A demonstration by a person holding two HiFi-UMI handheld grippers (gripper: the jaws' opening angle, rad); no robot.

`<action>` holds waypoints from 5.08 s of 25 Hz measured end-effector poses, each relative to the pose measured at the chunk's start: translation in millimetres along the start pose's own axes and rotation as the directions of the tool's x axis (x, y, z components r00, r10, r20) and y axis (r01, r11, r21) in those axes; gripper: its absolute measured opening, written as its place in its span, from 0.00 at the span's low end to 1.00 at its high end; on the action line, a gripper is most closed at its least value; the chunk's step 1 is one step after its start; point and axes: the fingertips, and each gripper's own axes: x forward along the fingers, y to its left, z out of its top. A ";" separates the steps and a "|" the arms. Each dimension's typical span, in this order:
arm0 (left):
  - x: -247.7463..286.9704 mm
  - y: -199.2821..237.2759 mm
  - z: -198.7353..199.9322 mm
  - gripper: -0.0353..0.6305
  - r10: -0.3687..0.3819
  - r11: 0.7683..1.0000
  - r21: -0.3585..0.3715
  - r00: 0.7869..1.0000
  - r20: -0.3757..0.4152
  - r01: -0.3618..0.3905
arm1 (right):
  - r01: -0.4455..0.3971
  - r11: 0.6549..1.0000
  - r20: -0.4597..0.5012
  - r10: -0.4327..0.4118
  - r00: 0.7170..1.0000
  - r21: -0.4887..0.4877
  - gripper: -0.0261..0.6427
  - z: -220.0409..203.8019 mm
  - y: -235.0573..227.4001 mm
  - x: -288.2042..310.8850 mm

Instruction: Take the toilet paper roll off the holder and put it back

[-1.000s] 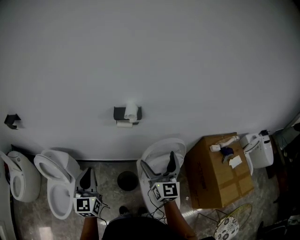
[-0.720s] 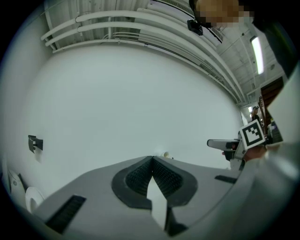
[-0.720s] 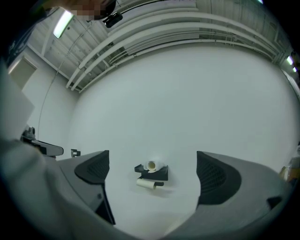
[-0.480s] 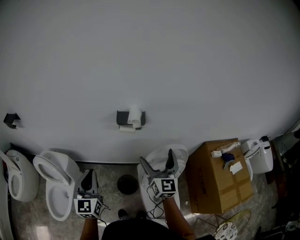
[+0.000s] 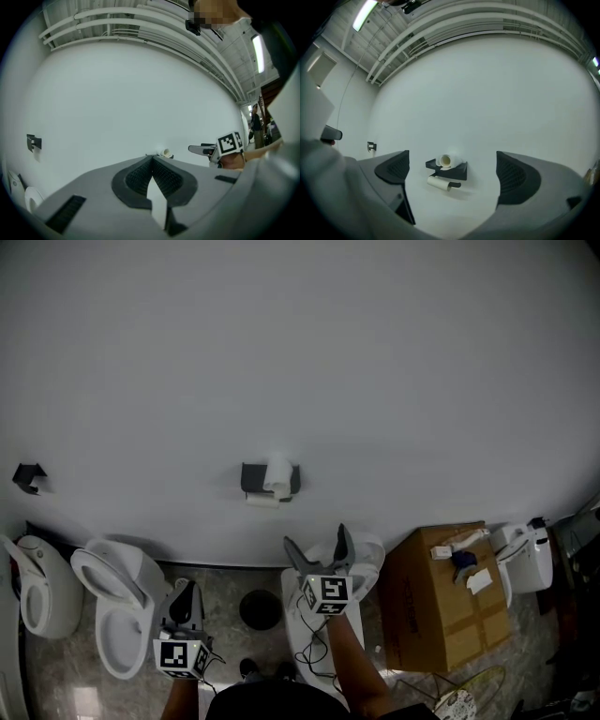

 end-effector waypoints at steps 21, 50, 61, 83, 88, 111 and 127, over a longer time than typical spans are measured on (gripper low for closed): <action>5.0 16.6 -5.3 0.06 0.025 1.000 0.014 0.999 -0.022 -0.025 | -0.023 1.000 -0.069 0.022 0.997 -0.020 0.90 -35.0 4.7 76.7; 12.5 36.9 -23.5 0.06 0.080 0.997 0.018 0.996 -0.035 -0.080 | -0.066 0.996 -0.168 0.056 0.984 -0.056 0.73 -64.3 20.0 161.0; 14.4 39.1 -24.3 0.06 0.087 0.996 0.017 0.996 -0.037 -0.086 | -0.069 0.995 -0.187 0.055 0.981 -0.072 0.52 -69.3 21.1 169.6; 13.7 45.4 -17.2 0.06 0.095 0.996 0.003 0.995 -0.016 -0.095 | -0.099 0.989 -0.200 0.077 0.977 -0.106 0.36 -73.2 27.2 164.6; 14.7 36.8 -13.7 0.06 0.076 0.997 -0.015 0.996 -0.043 -0.077 | -0.107 0.989 -0.181 0.086 0.980 -0.105 0.36 -60.0 32.8 158.0; 11.6 27.7 -20.4 0.06 0.037 0.999 -0.025 0.999 -0.032 -0.038 | -0.088 0.986 0.055 0.096 0.994 -0.138 0.36 62.1 30.9 131.0; 15.2 27.5 -18.9 0.06 0.049 0.998 -0.026 0.999 -0.019 -0.050 | -0.081 0.990 0.124 0.095 0.988 -0.119 0.36 93.8 20.4 125.3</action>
